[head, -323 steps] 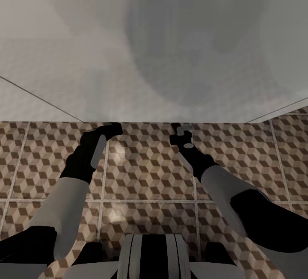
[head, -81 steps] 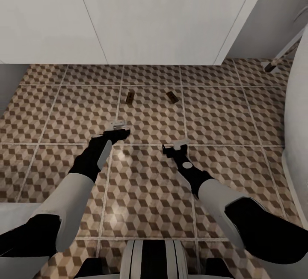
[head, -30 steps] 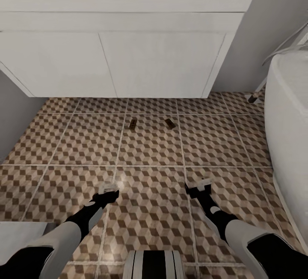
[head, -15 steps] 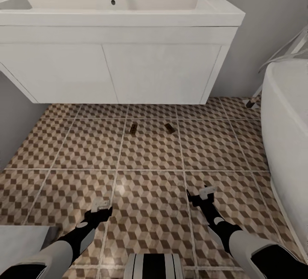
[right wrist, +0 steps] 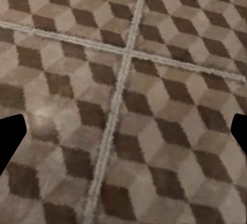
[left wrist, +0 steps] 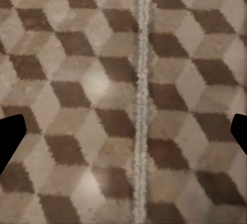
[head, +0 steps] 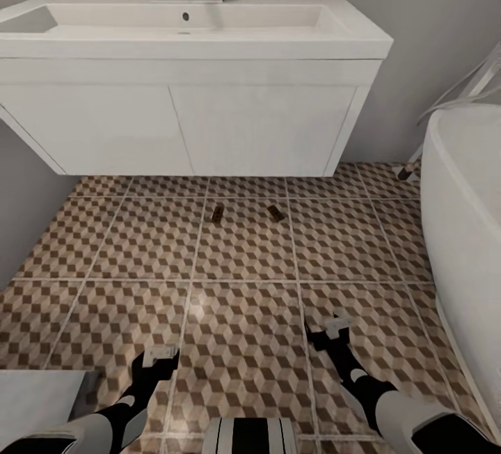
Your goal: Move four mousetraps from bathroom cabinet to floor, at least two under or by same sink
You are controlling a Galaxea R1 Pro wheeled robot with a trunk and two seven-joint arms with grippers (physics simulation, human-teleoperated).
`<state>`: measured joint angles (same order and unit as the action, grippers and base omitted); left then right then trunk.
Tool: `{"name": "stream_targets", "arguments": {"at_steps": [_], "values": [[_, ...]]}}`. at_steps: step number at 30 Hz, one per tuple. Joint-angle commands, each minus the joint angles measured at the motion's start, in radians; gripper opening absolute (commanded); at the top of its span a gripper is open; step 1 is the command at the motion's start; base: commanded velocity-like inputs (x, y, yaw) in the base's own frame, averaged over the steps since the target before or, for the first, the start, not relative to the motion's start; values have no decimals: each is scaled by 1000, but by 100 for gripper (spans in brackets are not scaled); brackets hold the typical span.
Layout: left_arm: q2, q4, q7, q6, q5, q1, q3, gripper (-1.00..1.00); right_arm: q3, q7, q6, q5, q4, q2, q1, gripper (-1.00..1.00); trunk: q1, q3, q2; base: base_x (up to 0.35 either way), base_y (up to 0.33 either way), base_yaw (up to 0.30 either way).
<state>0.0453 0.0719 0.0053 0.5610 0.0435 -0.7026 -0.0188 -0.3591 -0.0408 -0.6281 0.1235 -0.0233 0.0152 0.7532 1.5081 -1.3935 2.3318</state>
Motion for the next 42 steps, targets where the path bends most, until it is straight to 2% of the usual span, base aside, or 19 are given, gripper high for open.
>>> {"name": "stream_targets", "arguments": {"at_steps": [1, 8, 15, 37, 42], "values": [[0, 5, 0, 8, 4, 0, -3, 100, -9, -2, -2, 9, 0, 0, -4, 100, -4, 3, -7, 0, 0, 0], [1, 7, -1, 16, 3, 23, -3, 100, -9, -1, -13, 10, 0, 0, -56, 100, -31, 25, -56, 0, 0, 0], [1, 8, -1, 50, 2, 50, -3, 100, -9, -2, -70, 10, 1, 2, -113, 100, -58, 47, -105, 0, 0, 0], [4, 9, -1, 191, 2, 182, -3, 100, -8, -10, -202, 14, 2, 1, -215, 100, -142, 115, -259, 0, 0, 0], [13, 9, -1, 204, 1, 201, -4, 100, -8, -11, -230, 29, 2, 0, -233, 100, -161, 131, -294, 0, 0, 0]]}}
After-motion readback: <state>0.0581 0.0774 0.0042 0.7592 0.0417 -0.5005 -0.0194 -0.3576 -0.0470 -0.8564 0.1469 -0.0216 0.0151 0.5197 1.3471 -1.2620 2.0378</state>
